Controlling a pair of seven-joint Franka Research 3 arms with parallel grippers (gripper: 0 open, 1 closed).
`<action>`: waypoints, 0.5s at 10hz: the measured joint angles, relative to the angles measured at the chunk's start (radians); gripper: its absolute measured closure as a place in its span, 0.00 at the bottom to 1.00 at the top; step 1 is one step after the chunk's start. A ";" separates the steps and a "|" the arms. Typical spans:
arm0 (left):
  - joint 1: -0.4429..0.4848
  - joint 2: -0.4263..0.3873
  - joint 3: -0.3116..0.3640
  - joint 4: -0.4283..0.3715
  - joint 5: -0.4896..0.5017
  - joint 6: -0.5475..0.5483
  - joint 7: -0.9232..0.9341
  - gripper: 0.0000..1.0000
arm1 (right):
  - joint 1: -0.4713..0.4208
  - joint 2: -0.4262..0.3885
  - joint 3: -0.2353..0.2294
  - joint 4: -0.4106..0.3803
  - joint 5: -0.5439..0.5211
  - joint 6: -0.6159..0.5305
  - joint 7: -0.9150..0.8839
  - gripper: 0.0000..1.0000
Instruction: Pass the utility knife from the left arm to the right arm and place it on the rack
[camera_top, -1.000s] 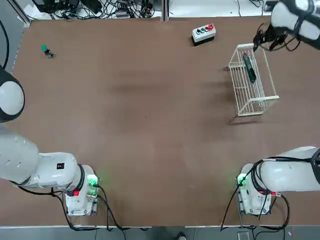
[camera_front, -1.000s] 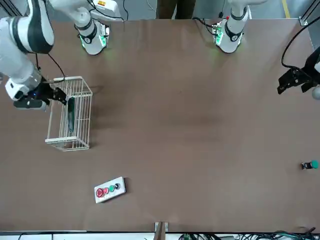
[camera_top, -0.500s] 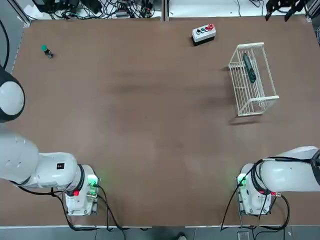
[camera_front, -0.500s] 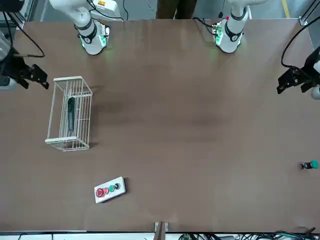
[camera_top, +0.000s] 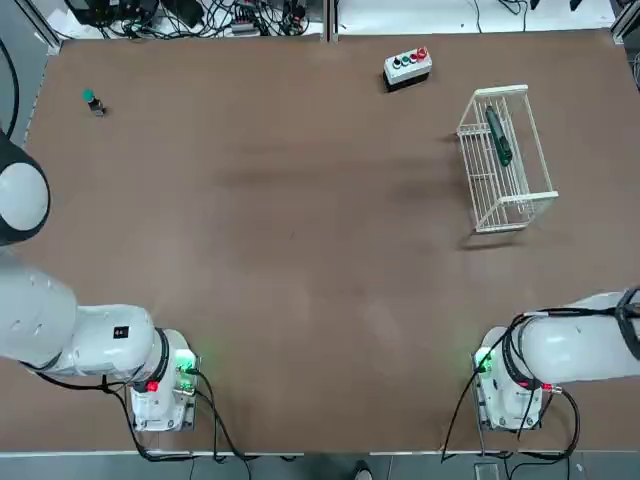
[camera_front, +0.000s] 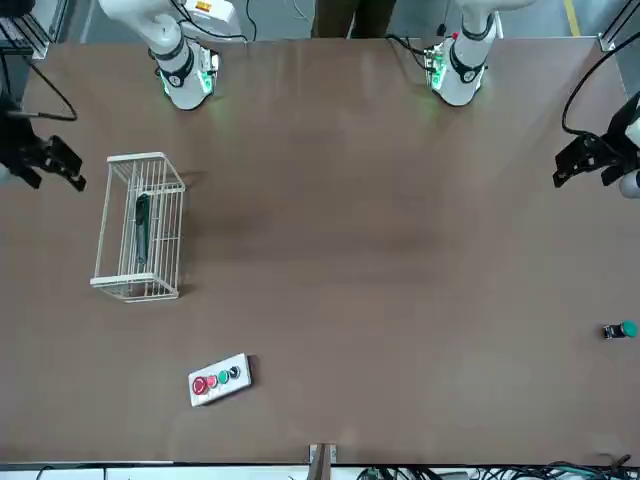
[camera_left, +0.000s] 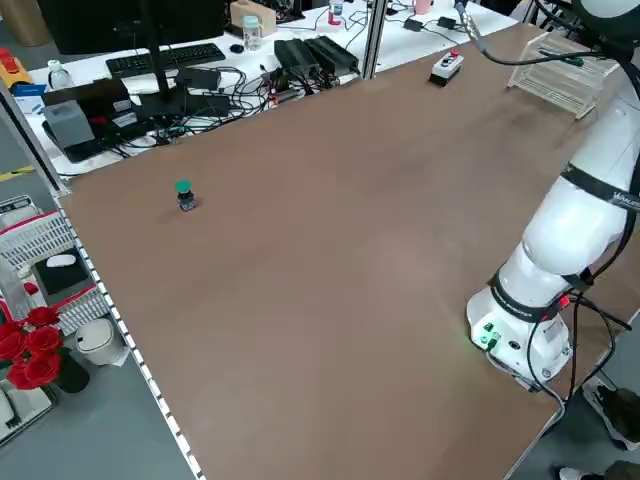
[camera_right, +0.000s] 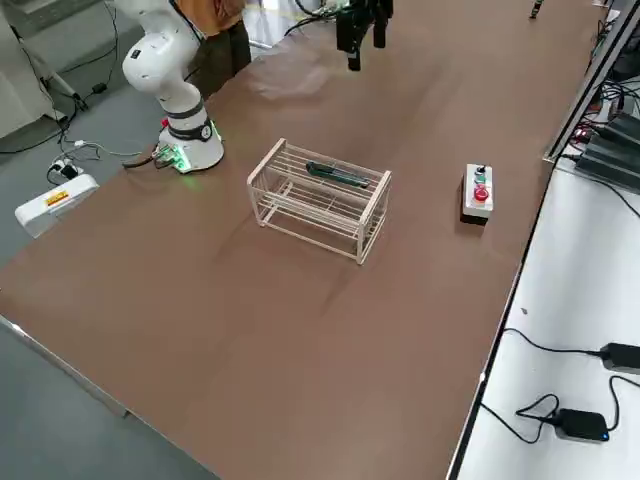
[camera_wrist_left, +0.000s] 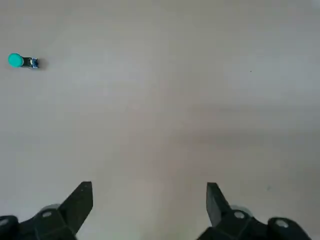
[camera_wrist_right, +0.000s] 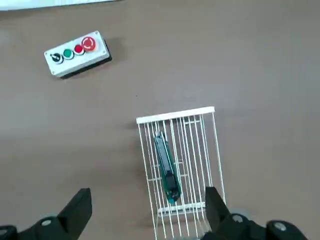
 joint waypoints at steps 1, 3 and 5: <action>0.000 0.000 0.000 0.000 0.000 0.000 0.000 0.00 | -0.013 0.026 0.001 0.023 0.020 -0.001 0.002 0.00; 0.000 0.000 0.000 0.000 0.000 0.000 0.000 0.00 | -0.080 0.057 0.039 0.044 0.035 -0.012 0.002 0.00; 0.000 0.000 0.000 0.000 0.000 0.000 0.000 0.00 | -0.112 0.062 0.065 0.056 0.036 -0.034 0.002 0.00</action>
